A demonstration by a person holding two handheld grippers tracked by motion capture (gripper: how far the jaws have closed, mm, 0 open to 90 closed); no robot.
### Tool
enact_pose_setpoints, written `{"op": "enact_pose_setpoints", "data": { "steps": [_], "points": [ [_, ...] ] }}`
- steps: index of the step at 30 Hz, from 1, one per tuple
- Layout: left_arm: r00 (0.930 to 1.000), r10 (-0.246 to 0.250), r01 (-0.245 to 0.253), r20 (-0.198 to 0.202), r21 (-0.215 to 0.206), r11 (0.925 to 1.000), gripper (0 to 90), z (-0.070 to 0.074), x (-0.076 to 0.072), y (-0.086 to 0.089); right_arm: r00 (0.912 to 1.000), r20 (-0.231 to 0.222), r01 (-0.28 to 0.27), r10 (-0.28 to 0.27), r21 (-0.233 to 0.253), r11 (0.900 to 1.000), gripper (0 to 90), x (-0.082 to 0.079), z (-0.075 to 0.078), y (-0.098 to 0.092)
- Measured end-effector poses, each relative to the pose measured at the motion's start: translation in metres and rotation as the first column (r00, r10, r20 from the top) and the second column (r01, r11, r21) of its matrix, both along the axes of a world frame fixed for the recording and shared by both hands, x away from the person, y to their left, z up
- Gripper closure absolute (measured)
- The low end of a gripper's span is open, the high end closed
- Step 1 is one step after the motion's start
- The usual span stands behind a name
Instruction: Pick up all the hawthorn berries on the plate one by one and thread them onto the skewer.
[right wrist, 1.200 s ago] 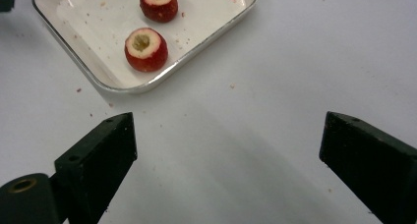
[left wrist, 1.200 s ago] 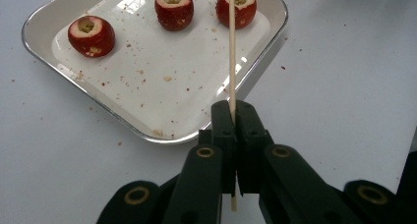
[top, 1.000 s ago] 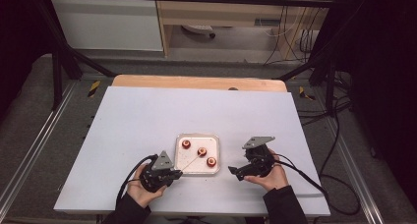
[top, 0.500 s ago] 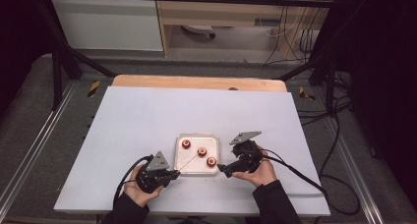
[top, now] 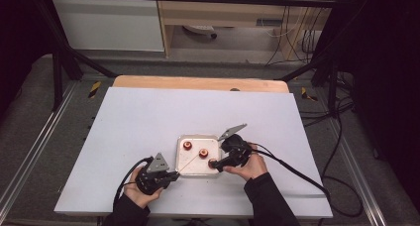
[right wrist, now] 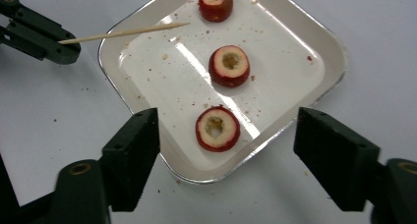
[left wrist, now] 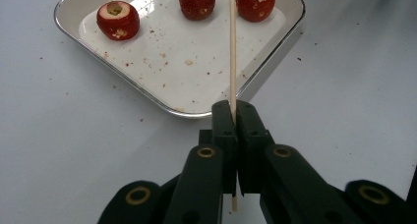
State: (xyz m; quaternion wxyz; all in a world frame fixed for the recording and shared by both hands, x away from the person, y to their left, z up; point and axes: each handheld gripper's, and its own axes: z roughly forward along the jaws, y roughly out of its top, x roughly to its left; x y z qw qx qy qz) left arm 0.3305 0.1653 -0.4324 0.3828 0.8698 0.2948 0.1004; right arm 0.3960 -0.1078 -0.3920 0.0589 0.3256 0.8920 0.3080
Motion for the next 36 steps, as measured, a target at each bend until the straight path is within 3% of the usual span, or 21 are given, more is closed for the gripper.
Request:
{"op": "enact_pose_setpoints", "data": {
  "steps": [2, 12, 16, 23, 36],
  "points": [
    [1.0, -0.003, 0.003, 0.002, 0.004, 1.0, 88.0, 0.0, 0.0, 0.0, 0.999, -0.04, -0.02, 0.019, -0.025, 0.999, 32.1, 0.004, -0.002, 0.007],
    [0.9999, -0.007, 0.007, -0.009, 0.007, 1.0, 88.0, -0.001, 0.001, 0.0, 0.9911, -0.119, -0.075, 0.061, -0.115, 0.99, 45.3, 0.016, -0.016, 0.026],
    [0.9999, -0.009, 0.009, -0.011, 0.01, 0.9999, 87.9, -0.002, 0.001, -0.001, 0.9878, -0.144, -0.077, 0.06, -0.116, 0.99, 50.2, 0.018, -0.019, 0.03],
    [0.9999, -0.01, 0.01, -0.011, 0.011, 0.9999, 88.0, -0.002, 0.001, -0.001, 0.9869, -0.151, -0.078, 0.056, -0.143, 0.987, 54.9, 0.02, -0.022, 0.03],
    [0.9999, -0.009, 0.009, -0.006, 0.011, 0.9999, 88.0, -0.002, 0.0, -0.001, 0.9848, -0.168, -0.069, 0.045, -0.14, 0.988, 60.5, 0.022, -0.026, 0.031]
  ]
}}
